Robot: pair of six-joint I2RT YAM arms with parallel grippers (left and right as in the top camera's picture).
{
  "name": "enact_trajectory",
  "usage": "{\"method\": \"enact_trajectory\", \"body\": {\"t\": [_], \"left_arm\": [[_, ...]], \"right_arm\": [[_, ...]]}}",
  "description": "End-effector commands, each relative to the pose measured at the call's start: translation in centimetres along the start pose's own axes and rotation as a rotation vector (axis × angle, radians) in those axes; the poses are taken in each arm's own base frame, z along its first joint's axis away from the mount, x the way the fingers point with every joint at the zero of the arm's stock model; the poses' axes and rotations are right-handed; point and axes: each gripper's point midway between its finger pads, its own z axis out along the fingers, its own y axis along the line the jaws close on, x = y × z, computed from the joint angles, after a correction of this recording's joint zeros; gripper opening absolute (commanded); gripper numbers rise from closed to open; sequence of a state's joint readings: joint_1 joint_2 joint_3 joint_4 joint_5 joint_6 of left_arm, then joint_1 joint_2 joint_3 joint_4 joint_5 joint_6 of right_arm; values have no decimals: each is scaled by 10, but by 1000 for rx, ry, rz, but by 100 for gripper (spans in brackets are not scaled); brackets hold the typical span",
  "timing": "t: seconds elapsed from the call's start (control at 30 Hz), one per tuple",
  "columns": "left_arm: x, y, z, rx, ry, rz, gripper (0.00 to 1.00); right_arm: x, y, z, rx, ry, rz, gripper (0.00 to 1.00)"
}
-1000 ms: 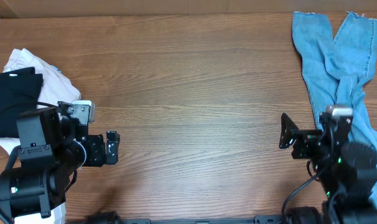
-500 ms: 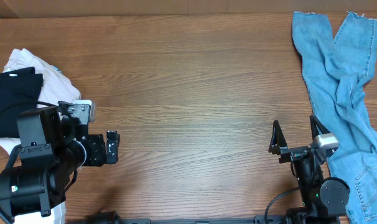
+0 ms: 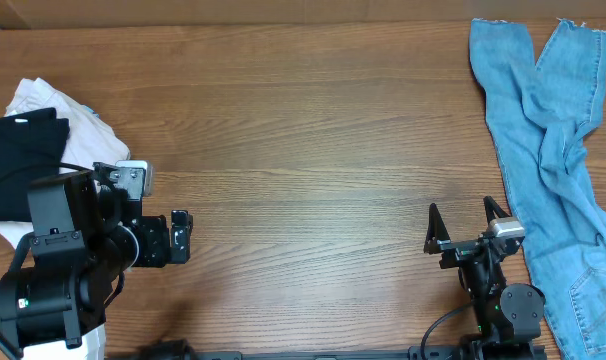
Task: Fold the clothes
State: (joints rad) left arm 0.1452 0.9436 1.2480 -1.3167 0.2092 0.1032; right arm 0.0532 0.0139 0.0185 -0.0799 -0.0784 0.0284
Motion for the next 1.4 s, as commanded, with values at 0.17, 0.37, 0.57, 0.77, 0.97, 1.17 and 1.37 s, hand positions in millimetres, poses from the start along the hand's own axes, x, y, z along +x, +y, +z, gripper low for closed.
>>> {"method": "enact_trajectory", "body": {"t": [0.17, 0.37, 0.57, 0.77, 0.97, 1.17, 1.37], "left_arm": [[1, -3, 1, 18, 1, -20, 100], [1, -3, 1, 18, 1, -20, 100], [1, -3, 1, 18, 1, -20, 100], [0, -3, 0, 17, -5, -18, 100], [2, -4, 6, 8, -157, 28, 100], [22, -6, 40, 30, -328, 72, 100], [26, -10, 57, 22, -557, 157, 100]], "right_arm": [[2, 1, 0, -5, -3, -3, 100], [2, 1, 0, -5, -3, -3, 100], [2, 1, 0, -5, -3, -3, 100], [2, 1, 0, -5, -3, -3, 100], [2, 1, 0, -5, -3, -3, 100], [2, 1, 0, -5, -3, -3, 100], [2, 1, 0, -5, -3, -3, 100]]}}
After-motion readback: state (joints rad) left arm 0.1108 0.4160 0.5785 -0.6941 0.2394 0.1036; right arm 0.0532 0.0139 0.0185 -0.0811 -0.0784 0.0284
